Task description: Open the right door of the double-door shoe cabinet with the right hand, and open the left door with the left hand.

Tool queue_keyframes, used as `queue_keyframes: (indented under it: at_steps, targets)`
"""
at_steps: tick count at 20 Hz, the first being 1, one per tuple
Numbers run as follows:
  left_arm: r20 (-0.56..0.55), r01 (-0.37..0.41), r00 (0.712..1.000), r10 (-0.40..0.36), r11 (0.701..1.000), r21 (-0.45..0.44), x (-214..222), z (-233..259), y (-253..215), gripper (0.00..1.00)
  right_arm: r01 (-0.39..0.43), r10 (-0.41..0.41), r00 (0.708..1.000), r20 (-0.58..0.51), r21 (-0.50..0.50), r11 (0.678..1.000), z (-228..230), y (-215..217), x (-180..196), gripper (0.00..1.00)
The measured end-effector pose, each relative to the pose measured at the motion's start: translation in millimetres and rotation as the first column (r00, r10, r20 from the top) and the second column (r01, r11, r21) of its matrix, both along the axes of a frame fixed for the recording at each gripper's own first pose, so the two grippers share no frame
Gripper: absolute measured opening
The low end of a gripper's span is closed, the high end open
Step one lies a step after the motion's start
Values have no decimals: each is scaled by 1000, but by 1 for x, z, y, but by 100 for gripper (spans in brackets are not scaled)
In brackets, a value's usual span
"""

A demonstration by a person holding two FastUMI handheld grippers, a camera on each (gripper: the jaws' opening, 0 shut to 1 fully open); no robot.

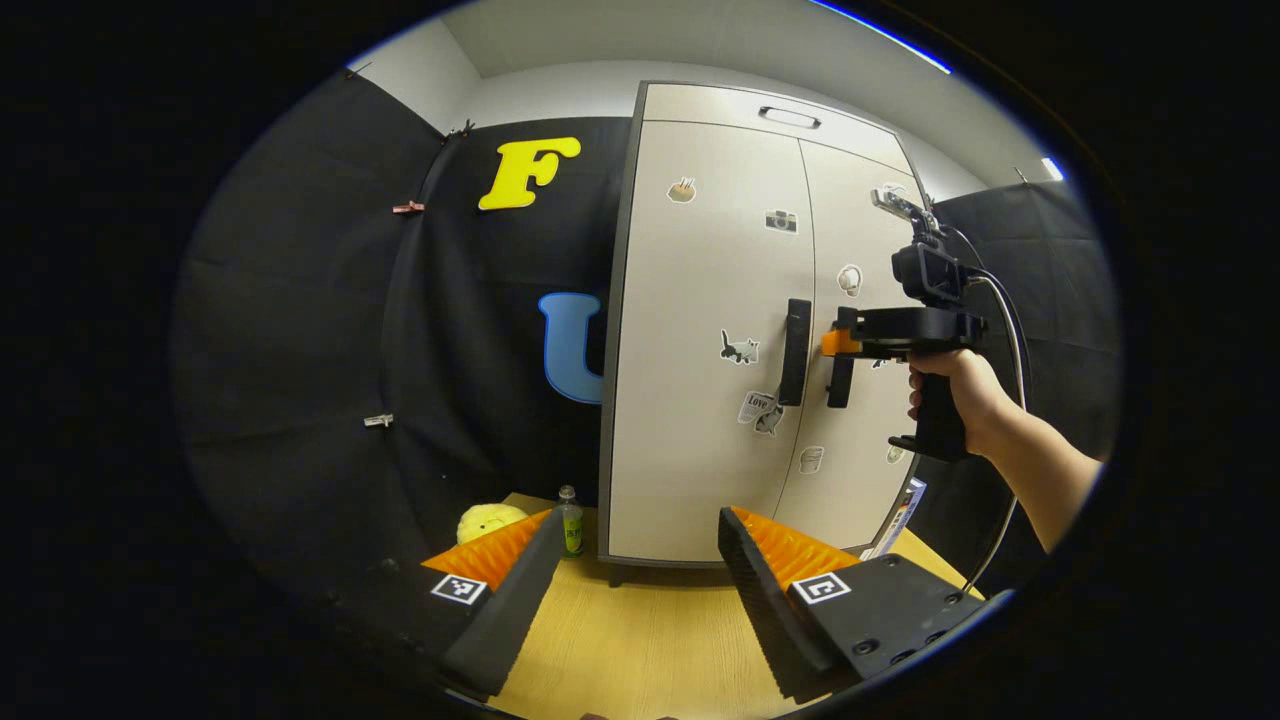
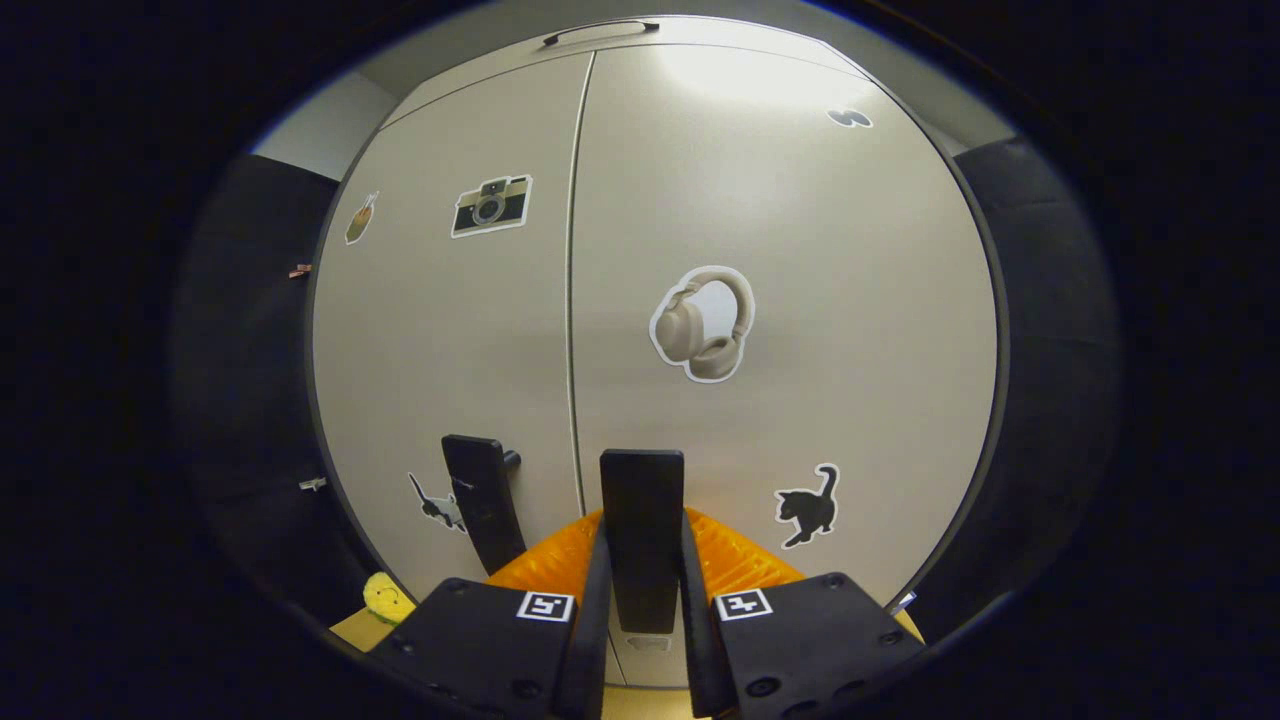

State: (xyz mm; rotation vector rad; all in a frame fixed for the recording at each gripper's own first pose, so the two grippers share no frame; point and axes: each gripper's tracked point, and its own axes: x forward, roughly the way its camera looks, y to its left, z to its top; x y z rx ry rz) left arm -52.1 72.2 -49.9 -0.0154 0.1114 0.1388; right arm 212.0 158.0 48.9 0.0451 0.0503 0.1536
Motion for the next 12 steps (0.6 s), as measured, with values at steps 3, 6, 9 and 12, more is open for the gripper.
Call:
queue_keyframes:
  at_steps: [3,6,9,12]
  targets:
    - [-15,10,1000,-10,1000,-3,-5,-3,2,95,0,0,1000,-7,5,1000,-1,0,1,31]
    - [-16,22,1000,-22,1000,1,-10,0,2,95,-16,16,1000,-18,5,1000,1,-1,-3,19]
    - [-6,36,999,-36,999,13,-17,4,-1,95,-43,43,999,-30,17,999,1,0,-8,9]
    - [-7,68,998,-68,998,12,-22,2,-8,95,-61,62,997,-37,26,998,-2,-2,-23,9]
